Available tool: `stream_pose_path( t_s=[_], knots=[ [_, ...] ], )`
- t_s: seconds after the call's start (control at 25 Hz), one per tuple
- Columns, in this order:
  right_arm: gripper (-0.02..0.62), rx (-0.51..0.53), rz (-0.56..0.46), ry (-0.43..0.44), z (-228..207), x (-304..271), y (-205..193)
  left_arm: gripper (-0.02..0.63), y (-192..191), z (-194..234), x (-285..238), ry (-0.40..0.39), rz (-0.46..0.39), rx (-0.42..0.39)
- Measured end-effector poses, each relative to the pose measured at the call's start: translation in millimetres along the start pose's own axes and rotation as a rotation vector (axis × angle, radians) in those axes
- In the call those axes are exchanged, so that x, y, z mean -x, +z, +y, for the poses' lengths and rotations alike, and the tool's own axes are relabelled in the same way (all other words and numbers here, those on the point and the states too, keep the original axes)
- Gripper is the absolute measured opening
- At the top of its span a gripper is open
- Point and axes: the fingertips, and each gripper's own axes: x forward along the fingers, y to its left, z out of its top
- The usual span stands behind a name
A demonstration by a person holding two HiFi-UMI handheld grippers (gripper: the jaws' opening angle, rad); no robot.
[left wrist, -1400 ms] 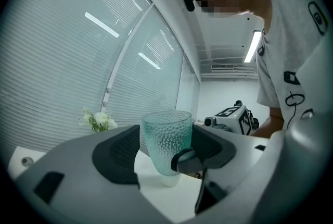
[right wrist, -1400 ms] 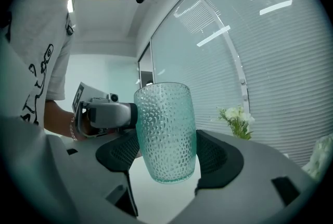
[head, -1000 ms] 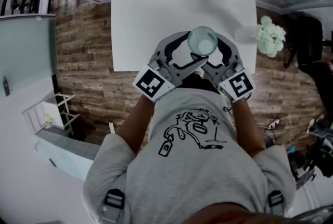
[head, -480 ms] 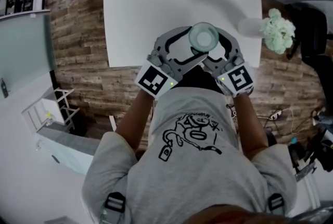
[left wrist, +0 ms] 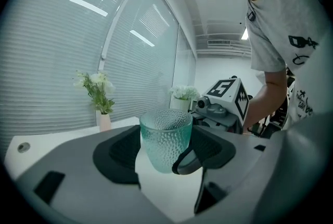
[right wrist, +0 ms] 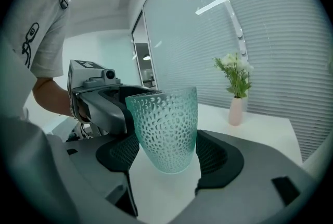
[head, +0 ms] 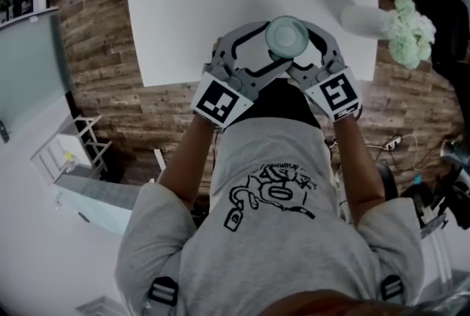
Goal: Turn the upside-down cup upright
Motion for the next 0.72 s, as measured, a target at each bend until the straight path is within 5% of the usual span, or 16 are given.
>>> stream_pose_path(
  t_s=[0.72],
  knots=[
    [0.348, 0.005, 0.163, 0.009, -14.0, -34.2, -80.5, 0.308, -80.4, 6.7, -21.5, 0.004, 0.055, 0.002]
  ],
)
